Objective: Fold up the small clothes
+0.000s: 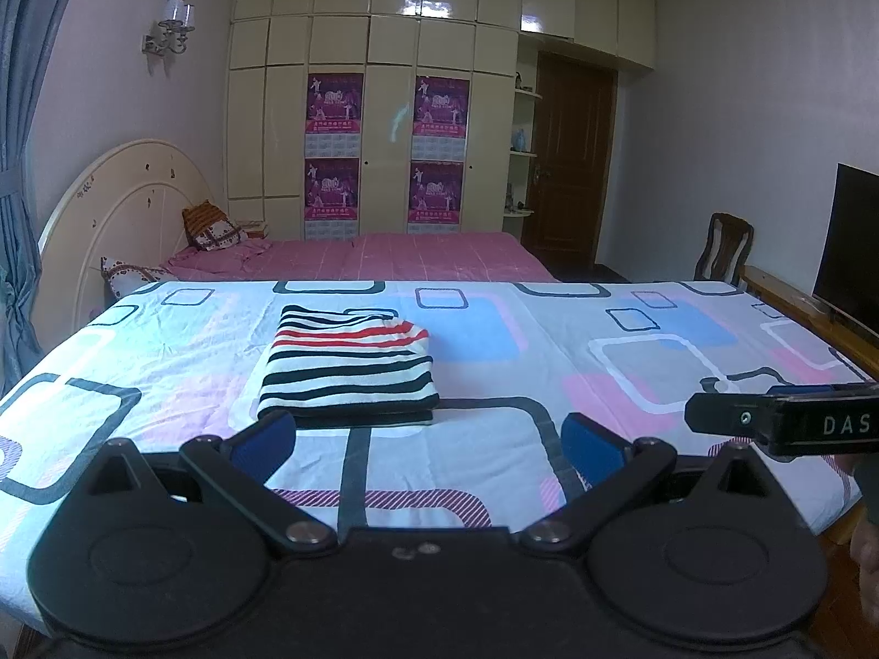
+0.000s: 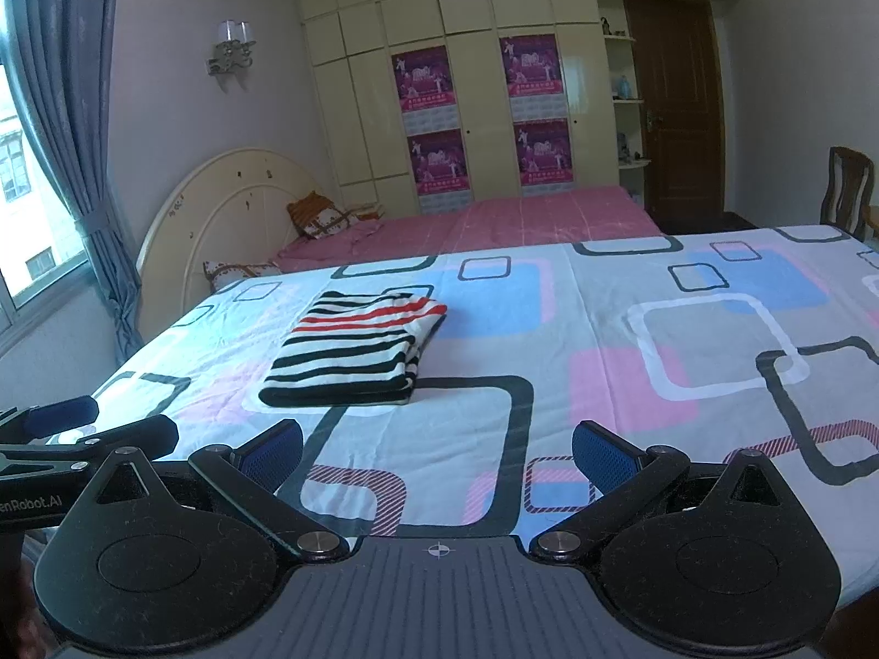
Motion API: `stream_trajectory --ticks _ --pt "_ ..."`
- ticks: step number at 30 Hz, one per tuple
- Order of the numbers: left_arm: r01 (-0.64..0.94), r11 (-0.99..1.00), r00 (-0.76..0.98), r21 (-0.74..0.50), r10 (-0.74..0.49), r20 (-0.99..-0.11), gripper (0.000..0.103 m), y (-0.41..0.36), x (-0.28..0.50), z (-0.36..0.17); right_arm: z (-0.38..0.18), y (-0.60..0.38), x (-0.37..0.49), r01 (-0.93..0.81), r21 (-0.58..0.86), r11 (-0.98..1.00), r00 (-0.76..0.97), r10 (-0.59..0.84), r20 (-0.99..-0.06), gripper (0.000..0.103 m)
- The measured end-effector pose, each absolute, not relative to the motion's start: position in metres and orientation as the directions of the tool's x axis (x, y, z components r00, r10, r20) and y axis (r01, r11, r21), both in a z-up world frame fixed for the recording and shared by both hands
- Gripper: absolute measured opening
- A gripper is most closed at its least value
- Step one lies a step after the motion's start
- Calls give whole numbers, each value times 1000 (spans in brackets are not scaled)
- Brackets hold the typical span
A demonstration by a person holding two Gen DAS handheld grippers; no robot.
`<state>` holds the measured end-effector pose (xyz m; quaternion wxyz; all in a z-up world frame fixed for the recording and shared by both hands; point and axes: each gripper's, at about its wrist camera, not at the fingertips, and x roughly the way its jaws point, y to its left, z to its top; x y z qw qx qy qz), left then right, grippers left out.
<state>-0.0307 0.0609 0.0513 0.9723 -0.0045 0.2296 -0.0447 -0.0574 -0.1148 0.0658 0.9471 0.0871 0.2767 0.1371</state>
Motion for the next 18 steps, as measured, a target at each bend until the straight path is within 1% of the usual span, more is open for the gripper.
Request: stream_trajectory --ticks 18 --pt "81 996 894 -25 -84 -440 103 66 -28 54 68 -119 -54 -223 234 946 804 314 -505 103"
